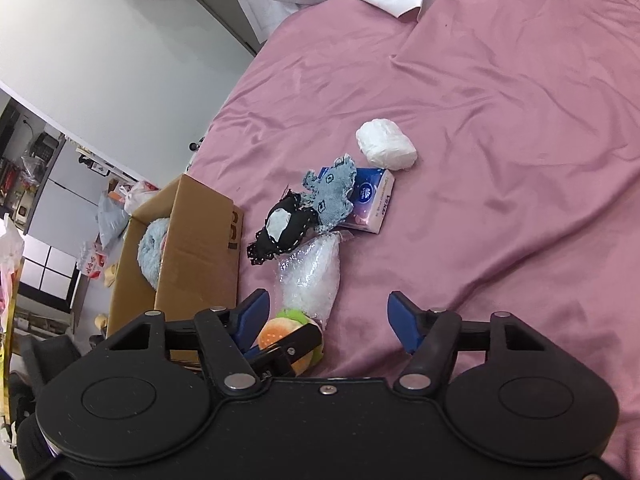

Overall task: Organize soft objects
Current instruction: 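Move the left tool to the hamburger plush and close on it, then lift the hamburger plush with the left tool while the right tool grasps the bubble-wrap bag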

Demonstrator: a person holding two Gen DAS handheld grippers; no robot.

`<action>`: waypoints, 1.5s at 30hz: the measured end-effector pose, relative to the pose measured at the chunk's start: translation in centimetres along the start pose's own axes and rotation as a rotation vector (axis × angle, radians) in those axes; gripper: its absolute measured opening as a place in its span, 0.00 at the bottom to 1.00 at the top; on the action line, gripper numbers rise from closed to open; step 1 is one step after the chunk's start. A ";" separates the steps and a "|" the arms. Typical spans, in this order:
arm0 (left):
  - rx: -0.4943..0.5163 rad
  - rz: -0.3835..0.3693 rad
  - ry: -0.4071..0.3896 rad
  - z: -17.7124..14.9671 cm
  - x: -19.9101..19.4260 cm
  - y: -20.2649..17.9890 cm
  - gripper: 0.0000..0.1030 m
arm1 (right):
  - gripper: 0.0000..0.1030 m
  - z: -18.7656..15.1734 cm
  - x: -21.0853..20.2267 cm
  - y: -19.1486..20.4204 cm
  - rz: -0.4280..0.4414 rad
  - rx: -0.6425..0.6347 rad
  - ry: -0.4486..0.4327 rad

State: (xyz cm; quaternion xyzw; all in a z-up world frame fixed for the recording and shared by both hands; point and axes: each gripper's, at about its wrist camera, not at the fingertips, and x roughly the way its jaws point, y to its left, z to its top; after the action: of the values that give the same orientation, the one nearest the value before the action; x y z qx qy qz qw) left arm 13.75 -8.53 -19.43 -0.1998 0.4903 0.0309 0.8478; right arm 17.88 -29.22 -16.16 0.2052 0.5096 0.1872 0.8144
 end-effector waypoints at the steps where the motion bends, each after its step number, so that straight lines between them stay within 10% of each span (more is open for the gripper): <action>1: -0.007 -0.003 -0.002 0.0 -0.2 0.1 0.50 | 0.61 0.1 0.2 0.0 0.002 0.003 0.003; 26: -0.141 0.043 -0.059 0.6 -2.9 2.1 0.50 | 0.48 0.1 7.7 1.3 0.036 0.048 0.110; 28: -0.149 0.043 -0.054 0.7 -2.9 2.3 0.50 | 0.36 -0.1 8.2 1.0 0.030 0.062 0.123; 45: -0.134 0.015 -0.090 1.5 -6.7 2.1 0.50 | 0.25 0.1 2.7 0.0 0.058 0.164 0.057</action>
State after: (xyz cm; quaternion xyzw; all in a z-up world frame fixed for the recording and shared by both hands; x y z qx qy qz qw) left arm 10.99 -5.09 -13.76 -0.2509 0.4498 0.0787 0.8535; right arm 19.04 -27.80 -18.15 0.2803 0.5399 0.1742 0.7744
